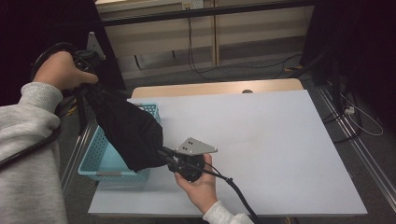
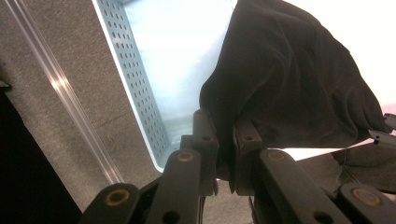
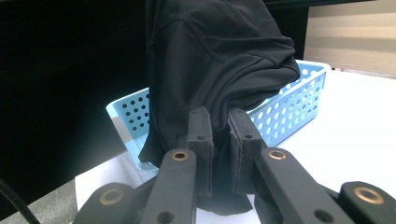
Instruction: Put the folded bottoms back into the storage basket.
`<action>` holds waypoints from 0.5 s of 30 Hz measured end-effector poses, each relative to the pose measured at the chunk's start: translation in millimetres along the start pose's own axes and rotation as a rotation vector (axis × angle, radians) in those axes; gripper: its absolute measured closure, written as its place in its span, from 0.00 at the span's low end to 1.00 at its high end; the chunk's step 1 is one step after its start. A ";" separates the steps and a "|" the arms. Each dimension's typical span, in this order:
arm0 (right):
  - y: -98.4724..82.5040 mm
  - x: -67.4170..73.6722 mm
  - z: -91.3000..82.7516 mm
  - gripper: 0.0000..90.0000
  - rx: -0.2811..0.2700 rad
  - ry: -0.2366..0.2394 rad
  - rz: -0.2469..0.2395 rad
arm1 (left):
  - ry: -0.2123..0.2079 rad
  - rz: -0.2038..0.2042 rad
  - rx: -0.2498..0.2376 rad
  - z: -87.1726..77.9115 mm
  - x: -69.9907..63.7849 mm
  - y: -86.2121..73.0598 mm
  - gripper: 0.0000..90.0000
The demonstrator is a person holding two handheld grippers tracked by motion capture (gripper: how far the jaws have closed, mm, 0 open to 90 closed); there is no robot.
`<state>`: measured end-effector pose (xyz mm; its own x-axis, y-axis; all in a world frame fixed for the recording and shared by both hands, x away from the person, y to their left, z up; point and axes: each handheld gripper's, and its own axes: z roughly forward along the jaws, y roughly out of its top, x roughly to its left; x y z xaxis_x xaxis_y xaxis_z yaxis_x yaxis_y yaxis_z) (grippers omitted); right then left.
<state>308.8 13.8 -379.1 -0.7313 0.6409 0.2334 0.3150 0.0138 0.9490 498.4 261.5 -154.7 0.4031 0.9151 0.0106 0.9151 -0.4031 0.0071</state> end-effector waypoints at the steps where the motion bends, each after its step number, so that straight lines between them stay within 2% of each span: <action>1: -0.2 0.5 0.9 0.91 -0.002 0.002 -0.002 | -0.003 -0.006 0.000 0.3 0.8 -0.1 0.93; 7: -1.2 4.7 9.0 0.91 0.005 0.011 -0.005 | 0.000 -0.004 -0.005 2.2 7.6 -0.9 0.93; 15: -2.9 8.5 20.4 0.91 0.006 0.029 0.004 | -0.005 -0.023 -0.014 6.1 20.5 -1.3 0.93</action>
<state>314.0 34.9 -384.2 -0.7474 0.6183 0.2431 0.3215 0.0164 0.9468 505.5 280.9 -160.5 0.3817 0.9243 0.0053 0.9240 -0.3817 0.0210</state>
